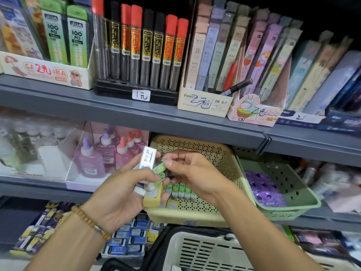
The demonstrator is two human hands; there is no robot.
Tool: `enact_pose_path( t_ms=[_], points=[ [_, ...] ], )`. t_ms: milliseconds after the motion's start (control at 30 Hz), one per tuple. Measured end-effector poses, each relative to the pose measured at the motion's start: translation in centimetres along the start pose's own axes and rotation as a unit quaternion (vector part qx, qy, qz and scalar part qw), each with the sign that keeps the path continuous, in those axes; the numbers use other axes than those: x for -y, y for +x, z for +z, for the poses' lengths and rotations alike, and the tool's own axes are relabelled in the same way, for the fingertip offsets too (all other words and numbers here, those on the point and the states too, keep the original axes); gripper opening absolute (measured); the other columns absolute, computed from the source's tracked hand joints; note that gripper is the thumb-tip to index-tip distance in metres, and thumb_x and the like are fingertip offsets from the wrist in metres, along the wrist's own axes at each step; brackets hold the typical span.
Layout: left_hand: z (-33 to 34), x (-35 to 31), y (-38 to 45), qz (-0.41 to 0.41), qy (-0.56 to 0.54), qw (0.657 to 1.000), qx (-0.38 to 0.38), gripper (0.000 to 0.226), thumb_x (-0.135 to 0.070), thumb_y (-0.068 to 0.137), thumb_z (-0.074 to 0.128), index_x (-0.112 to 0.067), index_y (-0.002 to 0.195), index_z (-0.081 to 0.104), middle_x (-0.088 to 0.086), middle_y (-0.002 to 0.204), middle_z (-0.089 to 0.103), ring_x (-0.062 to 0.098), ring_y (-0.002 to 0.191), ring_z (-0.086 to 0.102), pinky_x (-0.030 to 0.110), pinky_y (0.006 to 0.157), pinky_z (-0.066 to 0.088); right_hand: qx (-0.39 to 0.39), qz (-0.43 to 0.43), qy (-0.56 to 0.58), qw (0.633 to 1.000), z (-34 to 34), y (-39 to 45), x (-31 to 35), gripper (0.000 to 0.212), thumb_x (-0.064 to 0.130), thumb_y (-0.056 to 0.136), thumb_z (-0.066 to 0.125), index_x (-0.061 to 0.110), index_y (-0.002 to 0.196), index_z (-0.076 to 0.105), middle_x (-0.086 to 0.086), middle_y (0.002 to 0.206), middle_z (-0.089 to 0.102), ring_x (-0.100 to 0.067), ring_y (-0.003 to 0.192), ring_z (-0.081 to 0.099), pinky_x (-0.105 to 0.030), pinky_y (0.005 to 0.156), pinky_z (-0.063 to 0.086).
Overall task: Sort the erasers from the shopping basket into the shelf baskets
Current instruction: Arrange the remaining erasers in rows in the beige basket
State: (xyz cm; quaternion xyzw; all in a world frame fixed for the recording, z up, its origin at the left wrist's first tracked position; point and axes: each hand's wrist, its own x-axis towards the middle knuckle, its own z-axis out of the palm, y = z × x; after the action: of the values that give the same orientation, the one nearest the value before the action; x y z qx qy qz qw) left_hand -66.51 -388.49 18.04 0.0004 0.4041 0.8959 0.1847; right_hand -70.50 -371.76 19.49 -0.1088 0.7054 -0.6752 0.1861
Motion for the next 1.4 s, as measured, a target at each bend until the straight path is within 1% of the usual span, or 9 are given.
enact_pose_path(
  t_ms=[133, 267, 400, 533, 667, 900, 1033, 1200, 1400],
  points=[
    [0.5, 0.4, 0.2, -0.013, -0.002, 1.0, 0.001, 0.051, 0.007, 0.056, 0.066, -0.018, 0.1, 0.074, 0.017, 0.099, 0.071, 0.032, 0.082, 0.067, 0.045, 0.065, 0.059, -0.018, 0.023, 0.08, 0.996, -0.6, -0.1, -0.6, 0.014, 0.01, 0.095, 0.058, 0.002, 0.105, 0.063, -0.014, 0.089, 0.07, -0.022, 0.066, 0.062, -0.032, 0.069, 0.048],
    [1.0, 0.8, 0.4, -0.022, -0.015, 0.999, -0.033, 0.05, 0.009, 0.055, 0.062, -0.015, 0.097, 0.075, 0.021, 0.101, 0.07, 0.032, 0.079, 0.071, 0.04, 0.057, 0.058, -0.123, 0.03, 0.157, 0.98, -1.3, 0.3, -1.0, 0.017, 0.002, 0.096, 0.053, 0.009, 0.088, 0.065, -0.009, 0.078, 0.071, -0.016, 0.063, 0.064, -0.026, 0.058, 0.048],
    [1.2, 1.0, 0.5, -0.015, -0.011, 0.997, -0.075, 0.054, 0.02, 0.067, 0.056, -0.015, 0.106, 0.072, 0.023, 0.114, 0.063, 0.035, 0.081, 0.073, 0.039, 0.053, 0.058, -0.222, 0.042, 0.173, 0.959, -3.1, 0.3, -1.4, 0.028, -0.002, 0.098, 0.045, 0.008, 0.088, 0.069, -0.012, 0.097, 0.069, -0.034, 0.08, 0.071, -0.032, 0.058, 0.056],
    [1.4, 0.8, 0.6, -0.005, -0.016, 0.996, -0.093, 0.047, 0.021, 0.078, 0.05, -0.014, 0.096, 0.075, 0.021, 0.107, 0.067, 0.032, 0.078, 0.073, 0.039, 0.052, 0.058, -0.223, 0.118, 0.025, 0.967, -6.1, -0.6, -2.5, 0.012, 0.0, 0.092, 0.061, 0.006, 0.1, 0.066, -0.013, 0.084, 0.073, -0.018, 0.052, 0.065, -0.022, 0.043, 0.048],
    [1.4, 0.5, 0.8, 0.001, -0.019, 0.994, -0.105, 0.049, 0.021, 0.077, 0.05, -0.013, 0.105, 0.071, 0.026, 0.123, 0.06, 0.031, 0.078, 0.073, 0.038, 0.051, 0.057, -0.242, 0.16, -0.194, 0.937, -8.2, -0.8, -3.8, 0.012, 0.011, 0.077, 0.081, 0.017, 0.081, 0.072, 0.002, 0.068, 0.067, -0.009, 0.055, 0.054, -0.021, 0.049, 0.04],
    [0.6, -0.1, 0.6, 0.01, -0.016, 0.993, -0.114, 0.047, 0.021, 0.078, 0.05, -0.014, 0.101, 0.072, 0.025, 0.123, 0.06, 0.032, 0.084, 0.073, 0.04, 0.053, 0.058, -0.13, 0.214, -0.402, 0.881, -9.2, -0.5, -3.4, 0.015, 0.025, 0.098, 0.052, 0.02, 0.105, 0.065, 0.0, 0.084, 0.069, -0.012, 0.072, 0.06, -0.028, 0.063, 0.048],
    [0.4, -0.3, 0.5, 0.01, -0.021, 0.993, -0.114, 0.047, 0.021, 0.078, 0.051, -0.017, 0.09, 0.075, 0.025, 0.123, 0.061, 0.034, 0.087, 0.073, 0.042, 0.055, 0.059, -0.113, 0.233, -0.426, 0.867, -9.1, 0.3, -3.0, 0.01, 0.03, 0.092, 0.065, 0.02, 0.092, 0.067, -0.005, 0.088, 0.075, -0.016, 0.077, 0.065, -0.036, 0.086, 0.054],
    [0.5, -0.4, 0.5, 0.009, -0.025, 0.992, -0.12, 0.047, 0.021, 0.076, 0.053, -0.017, 0.092, 0.076, 0.023, 0.122, 0.061, 0.033, 0.085, 0.073, 0.041, 0.054, 0.059, -0.112, 0.268, -0.416, 0.862, -8.3, 1.0, -3.9, 0.012, 0.017, 0.094, 0.064, 0.024, 0.084, 0.064, -0.004, 0.088, 0.075, -0.01, 0.071, 0.065, -0.024, 0.076, 0.056],
    [0.6, -0.2, 0.6, 0.015, -0.034, 0.993, -0.108, 0.052, 0.022, 0.077, 0.053, -0.016, 0.11, 0.069, 0.019, 0.122, 0.058, 0.032, 0.083, 0.074, 0.042, 0.056, 0.06, -0.17, 0.242, -0.372, 0.88, -7.9, 0.8, -3.8, 0.011, 0.009, 0.097, 0.054, 0.016, 0.103, 0.061, -0.007, 0.092, 0.075, -0.016, 0.087, 0.072, -0.036, 0.087, 0.058]
  ],
)
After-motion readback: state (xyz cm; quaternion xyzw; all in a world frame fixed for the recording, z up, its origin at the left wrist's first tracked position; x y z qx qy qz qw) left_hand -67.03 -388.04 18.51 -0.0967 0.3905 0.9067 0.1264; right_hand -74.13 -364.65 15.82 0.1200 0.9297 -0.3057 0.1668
